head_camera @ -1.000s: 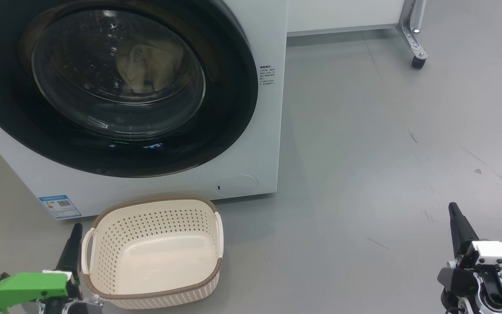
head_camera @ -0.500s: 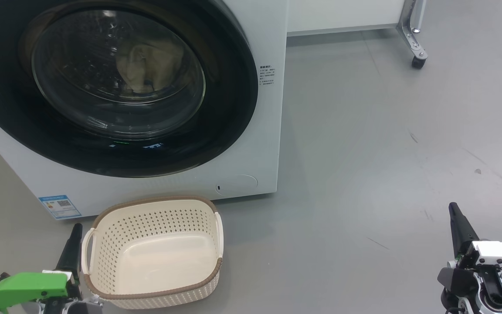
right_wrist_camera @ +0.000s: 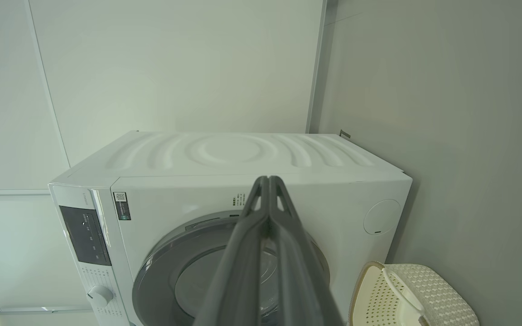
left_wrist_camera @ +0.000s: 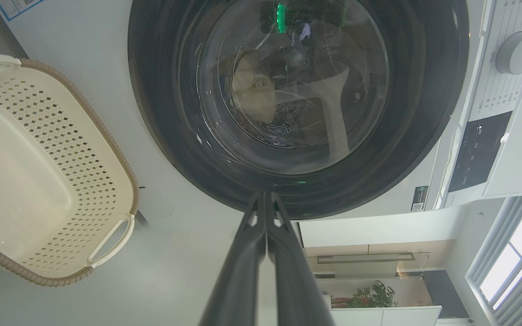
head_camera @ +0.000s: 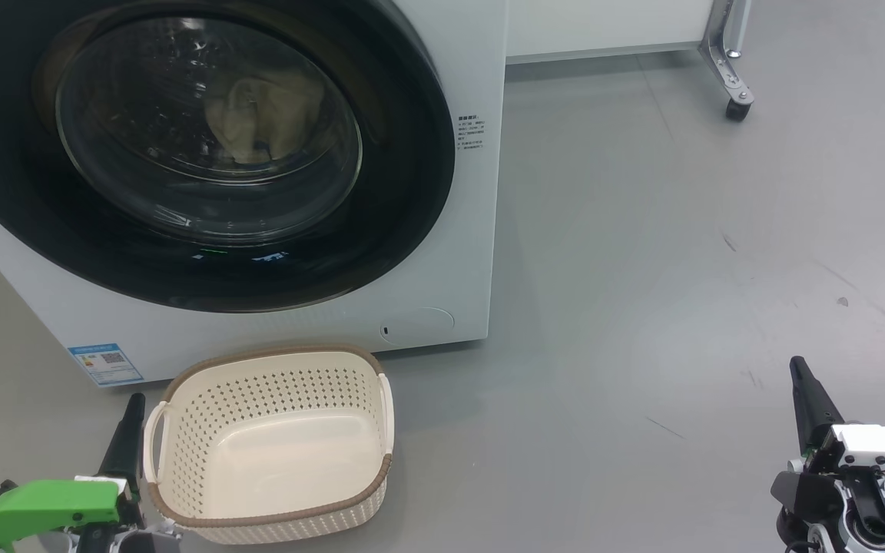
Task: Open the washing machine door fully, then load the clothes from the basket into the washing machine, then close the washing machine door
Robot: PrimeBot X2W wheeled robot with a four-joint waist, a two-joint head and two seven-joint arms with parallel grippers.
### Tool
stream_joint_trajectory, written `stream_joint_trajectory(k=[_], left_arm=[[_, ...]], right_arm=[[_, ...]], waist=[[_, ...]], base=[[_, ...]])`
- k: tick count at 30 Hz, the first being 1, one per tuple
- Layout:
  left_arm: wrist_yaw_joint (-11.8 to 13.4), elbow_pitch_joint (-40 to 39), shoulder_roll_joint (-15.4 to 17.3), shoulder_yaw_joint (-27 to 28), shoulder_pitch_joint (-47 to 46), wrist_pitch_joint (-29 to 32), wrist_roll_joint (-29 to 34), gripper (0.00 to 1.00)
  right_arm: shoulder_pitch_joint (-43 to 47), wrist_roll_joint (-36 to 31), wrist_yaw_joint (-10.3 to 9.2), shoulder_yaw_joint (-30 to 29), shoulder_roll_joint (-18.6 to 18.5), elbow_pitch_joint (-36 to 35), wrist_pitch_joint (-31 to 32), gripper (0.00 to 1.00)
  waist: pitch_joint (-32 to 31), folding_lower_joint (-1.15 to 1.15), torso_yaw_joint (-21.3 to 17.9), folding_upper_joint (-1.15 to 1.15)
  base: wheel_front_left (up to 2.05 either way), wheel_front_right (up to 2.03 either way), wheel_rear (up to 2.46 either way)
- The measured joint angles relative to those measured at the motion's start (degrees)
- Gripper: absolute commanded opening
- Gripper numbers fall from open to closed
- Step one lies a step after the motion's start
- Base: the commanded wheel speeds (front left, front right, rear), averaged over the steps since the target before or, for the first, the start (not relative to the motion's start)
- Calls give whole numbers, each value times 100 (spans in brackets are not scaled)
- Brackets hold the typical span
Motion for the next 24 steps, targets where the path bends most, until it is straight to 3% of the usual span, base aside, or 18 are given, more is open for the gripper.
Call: stream_joint_trajectory(k=[24], left_arm=[[0,-1,-1,2,-1,0,0,0]], right_arm=[[0,-1,0,-10,20,-4,0,0]], waist=[[0,0,0,0]], base=[[0,0,0]])
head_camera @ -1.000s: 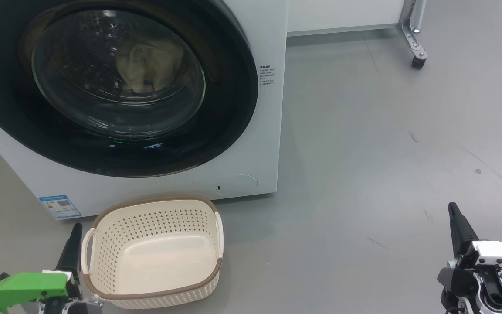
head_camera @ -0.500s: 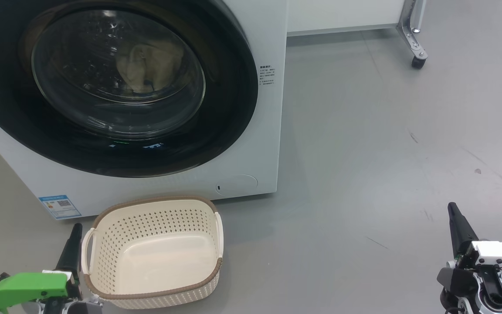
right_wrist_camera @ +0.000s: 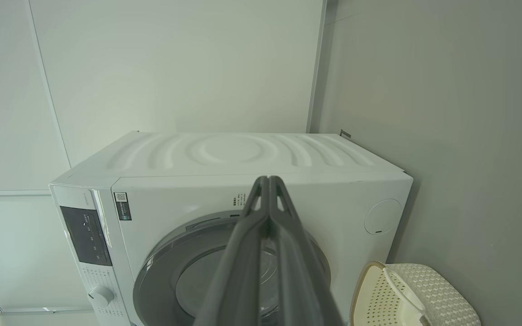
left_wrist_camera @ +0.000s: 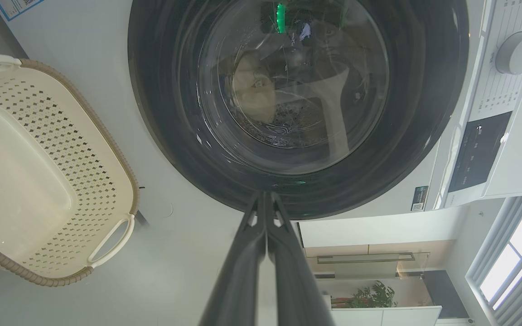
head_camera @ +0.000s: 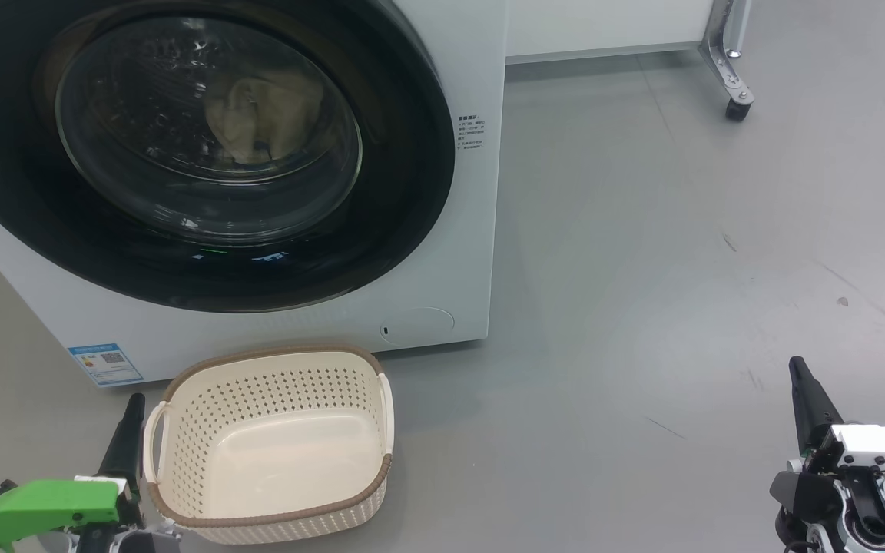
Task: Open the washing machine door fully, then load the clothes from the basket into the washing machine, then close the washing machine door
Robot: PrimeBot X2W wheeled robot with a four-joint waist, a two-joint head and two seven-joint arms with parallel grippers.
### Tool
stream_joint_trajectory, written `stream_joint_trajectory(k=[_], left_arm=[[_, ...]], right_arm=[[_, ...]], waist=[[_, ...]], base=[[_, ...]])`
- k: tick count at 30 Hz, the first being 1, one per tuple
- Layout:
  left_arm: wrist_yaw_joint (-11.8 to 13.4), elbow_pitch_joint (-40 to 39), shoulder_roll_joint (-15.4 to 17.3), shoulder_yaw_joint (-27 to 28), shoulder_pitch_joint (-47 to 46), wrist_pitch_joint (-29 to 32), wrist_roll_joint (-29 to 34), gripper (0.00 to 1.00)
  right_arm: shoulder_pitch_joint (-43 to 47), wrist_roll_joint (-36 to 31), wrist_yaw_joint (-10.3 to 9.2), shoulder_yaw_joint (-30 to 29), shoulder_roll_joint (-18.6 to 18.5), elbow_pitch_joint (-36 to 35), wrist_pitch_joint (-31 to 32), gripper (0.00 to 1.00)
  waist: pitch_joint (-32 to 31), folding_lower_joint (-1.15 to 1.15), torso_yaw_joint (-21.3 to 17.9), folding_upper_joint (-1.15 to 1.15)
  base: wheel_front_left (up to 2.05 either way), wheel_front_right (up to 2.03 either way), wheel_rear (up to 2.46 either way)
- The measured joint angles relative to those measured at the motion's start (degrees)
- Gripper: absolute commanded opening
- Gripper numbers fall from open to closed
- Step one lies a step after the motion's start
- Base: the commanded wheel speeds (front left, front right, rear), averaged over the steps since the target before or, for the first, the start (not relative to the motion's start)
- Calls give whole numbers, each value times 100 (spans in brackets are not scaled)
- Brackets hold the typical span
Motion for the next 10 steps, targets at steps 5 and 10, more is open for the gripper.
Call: stream_joint_trajectory(k=[5,10], left_arm=[[0,-1,0,1,0,0,0,0],[0,-1,0,2,0,0,0,0]], right_arm=[[0,0,0,-3,3,-1,0,0],[0,0,0,-5,8,-1,1,0]], waist=[[0,0,0,0],[0,0,0,0]], base=[[0,0,0],[0,0,0]])
